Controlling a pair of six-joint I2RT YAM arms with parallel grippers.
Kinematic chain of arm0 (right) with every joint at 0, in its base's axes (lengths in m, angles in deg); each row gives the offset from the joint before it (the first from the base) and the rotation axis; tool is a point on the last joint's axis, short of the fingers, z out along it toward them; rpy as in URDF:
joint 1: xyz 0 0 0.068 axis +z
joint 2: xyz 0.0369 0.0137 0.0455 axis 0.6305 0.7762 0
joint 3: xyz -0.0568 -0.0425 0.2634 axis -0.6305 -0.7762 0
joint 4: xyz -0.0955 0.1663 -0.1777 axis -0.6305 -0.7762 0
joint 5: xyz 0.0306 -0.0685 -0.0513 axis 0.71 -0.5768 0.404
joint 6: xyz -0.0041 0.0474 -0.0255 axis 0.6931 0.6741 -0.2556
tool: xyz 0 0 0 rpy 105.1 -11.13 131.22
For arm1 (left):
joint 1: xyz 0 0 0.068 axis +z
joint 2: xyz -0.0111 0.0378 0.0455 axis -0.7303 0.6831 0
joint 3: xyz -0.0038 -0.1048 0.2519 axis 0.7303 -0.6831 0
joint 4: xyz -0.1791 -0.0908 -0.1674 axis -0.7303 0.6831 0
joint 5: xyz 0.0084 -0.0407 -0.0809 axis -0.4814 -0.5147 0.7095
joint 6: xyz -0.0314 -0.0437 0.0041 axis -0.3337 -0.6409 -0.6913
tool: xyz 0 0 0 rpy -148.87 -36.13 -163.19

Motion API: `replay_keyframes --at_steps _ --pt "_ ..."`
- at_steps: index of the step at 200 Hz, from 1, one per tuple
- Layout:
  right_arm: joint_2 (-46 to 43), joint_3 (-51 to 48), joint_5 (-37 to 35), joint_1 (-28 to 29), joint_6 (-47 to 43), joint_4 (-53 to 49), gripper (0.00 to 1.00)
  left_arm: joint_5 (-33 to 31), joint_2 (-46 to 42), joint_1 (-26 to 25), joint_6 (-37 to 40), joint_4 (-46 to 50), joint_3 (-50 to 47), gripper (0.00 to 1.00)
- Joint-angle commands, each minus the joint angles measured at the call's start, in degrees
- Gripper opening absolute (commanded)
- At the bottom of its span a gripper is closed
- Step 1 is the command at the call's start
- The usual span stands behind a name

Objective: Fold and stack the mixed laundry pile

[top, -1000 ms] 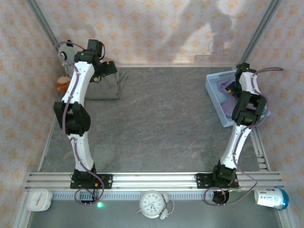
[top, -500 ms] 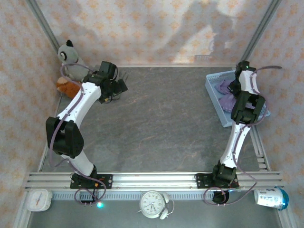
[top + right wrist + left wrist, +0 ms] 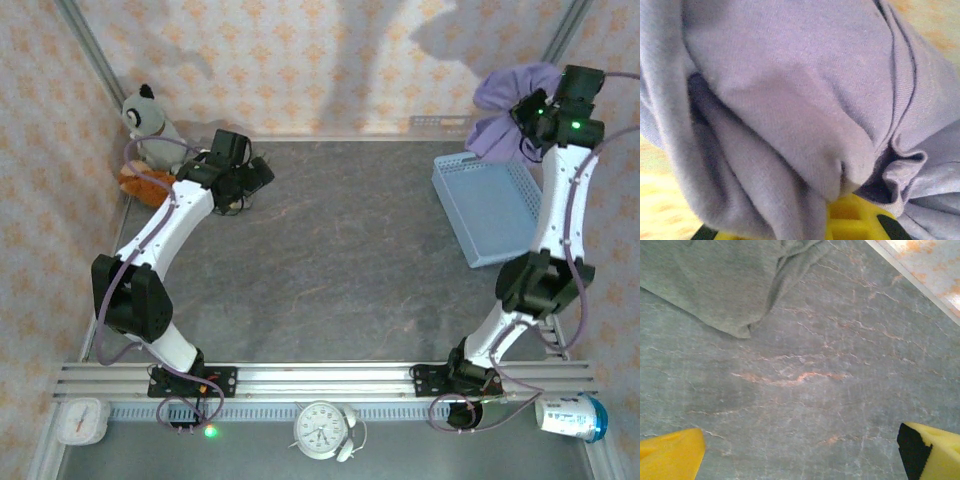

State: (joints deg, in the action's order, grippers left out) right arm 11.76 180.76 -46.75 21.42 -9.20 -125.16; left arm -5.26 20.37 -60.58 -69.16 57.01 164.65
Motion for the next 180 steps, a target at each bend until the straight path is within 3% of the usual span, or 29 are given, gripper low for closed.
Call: replay_keyframes --at_steps 1,16,41,98,102,118,120,161,180 --pt "-2.4 -1.79 14.49 0.89 5.31 7.75 0.0 1.96 -1.29 -1.21 0.79 -0.23 1.63 1.0" --pt "-3.43 -0.07 19.76 3.35 5.51 5.69 0.0 1.84 -2.31 -1.69 1.01 -0.04 0.5 1.0" --pt "-5.7 -2.48 19.45 11.5 0.57 -2.66 0.0 0.41 -5.1 -2.06 0.17 -0.48 -3.08 1.0" --pt "-15.77 -37.07 12.85 25.68 2.53 5.6 0.0 -2.13 -13.88 -3.15 -0.67 -0.55 -12.36 1.0" --pt "-15.97 -38.68 12.82 26.27 2.47 6.09 0.09 -2.23 -14.4 -3.32 -0.56 -0.43 -12.9 1.0" --pt "-15.1 -41.5 9.56 27.68 1.5 2.76 0.93 -2.89 -16.04 -4.22 -0.4 0.25 -14.85 1.0" --pt "-14.98 -41.66 9.26 27.73 1.2 2.32 0.99 -2.98 -16.13 -4.25 -0.4 0.36 -15.0 1.0" --pt "-13.9 -44.77 1.9 28.08 -4.56 -1.7 1.0 -3.03 -17.15 -8.14 -0.39 0.25 -17.7 1.0" --pt "-12.89 -47.02 -0.65 29.57 -5.59 -1.76 0.96 -3.22 -16.53 -11.09 -1.08 -0.57 -18.51 1.0"
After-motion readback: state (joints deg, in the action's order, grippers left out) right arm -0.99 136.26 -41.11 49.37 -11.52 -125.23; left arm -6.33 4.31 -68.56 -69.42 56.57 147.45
